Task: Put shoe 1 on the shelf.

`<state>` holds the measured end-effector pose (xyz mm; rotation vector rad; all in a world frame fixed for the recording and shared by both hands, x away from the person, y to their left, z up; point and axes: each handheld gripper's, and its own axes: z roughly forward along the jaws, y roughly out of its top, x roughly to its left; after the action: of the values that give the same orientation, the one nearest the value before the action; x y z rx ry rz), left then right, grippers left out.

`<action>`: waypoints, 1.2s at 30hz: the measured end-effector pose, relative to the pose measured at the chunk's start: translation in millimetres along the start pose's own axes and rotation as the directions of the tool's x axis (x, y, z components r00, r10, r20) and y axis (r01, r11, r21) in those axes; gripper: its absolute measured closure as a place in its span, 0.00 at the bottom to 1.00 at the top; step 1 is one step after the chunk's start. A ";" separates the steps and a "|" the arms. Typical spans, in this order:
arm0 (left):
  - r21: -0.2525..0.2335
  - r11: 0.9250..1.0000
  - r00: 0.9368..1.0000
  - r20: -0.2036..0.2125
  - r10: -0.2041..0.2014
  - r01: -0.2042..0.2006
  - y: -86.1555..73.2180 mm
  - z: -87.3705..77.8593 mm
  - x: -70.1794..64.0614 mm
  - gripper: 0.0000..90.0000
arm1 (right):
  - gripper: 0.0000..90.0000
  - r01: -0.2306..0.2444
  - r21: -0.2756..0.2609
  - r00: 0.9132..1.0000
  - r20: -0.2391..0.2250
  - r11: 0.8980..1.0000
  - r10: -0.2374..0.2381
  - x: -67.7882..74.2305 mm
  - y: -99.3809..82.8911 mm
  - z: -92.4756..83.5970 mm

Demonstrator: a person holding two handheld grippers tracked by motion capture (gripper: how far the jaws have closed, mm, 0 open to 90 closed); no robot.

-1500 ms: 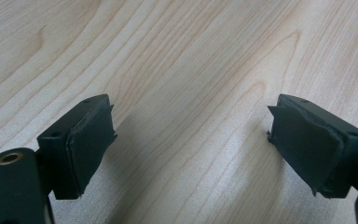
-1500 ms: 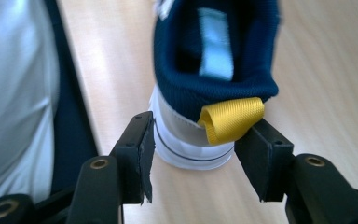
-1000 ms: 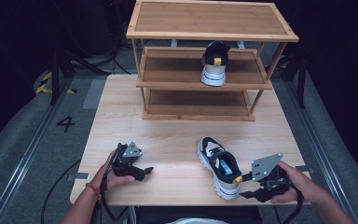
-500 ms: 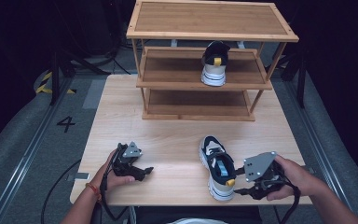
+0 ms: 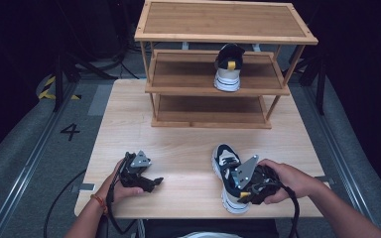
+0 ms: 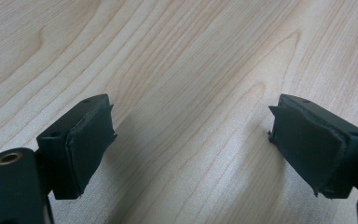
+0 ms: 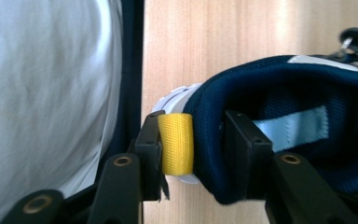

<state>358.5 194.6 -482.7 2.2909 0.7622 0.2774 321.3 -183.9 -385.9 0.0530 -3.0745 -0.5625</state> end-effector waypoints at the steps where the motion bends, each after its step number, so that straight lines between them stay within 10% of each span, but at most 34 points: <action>1: 0.000 1.000 1.000 0.001 0.000 0.000 0.1 0.0 0.1 0.15 | 0.70 0.001 0.011 1.000 0.004 1.000 -0.001 -0.2 1.7 1.5; 8: 0.003 1.000 1.000 -0.004 -0.004 0.004 0.2 0.2 -0.2 0.14 | 0.63 0.004 0.138 0.999 -0.034 0.990 0.001 -1.2 12.0 20.7; 23: 0.003 1.000 1.000 -0.006 -0.005 0.005 0.3 0.4 -0.4 0.14 | 0.69 0.024 0.178 1.000 -0.018 0.984 -0.021 3.3 6.3 21.7; 36: -0.001 1.000 1.000 -0.001 -0.001 0.001 0.5 0.7 -0.2 0.14 | 0.69 0.020 0.143 0.988 0.146 0.990 -0.041 -11.1 0.9 -59.7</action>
<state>358.9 193.8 -482.8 2.2898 0.7637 0.2789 333.7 -203.7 -329.9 0.0631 -3.2595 -0.3641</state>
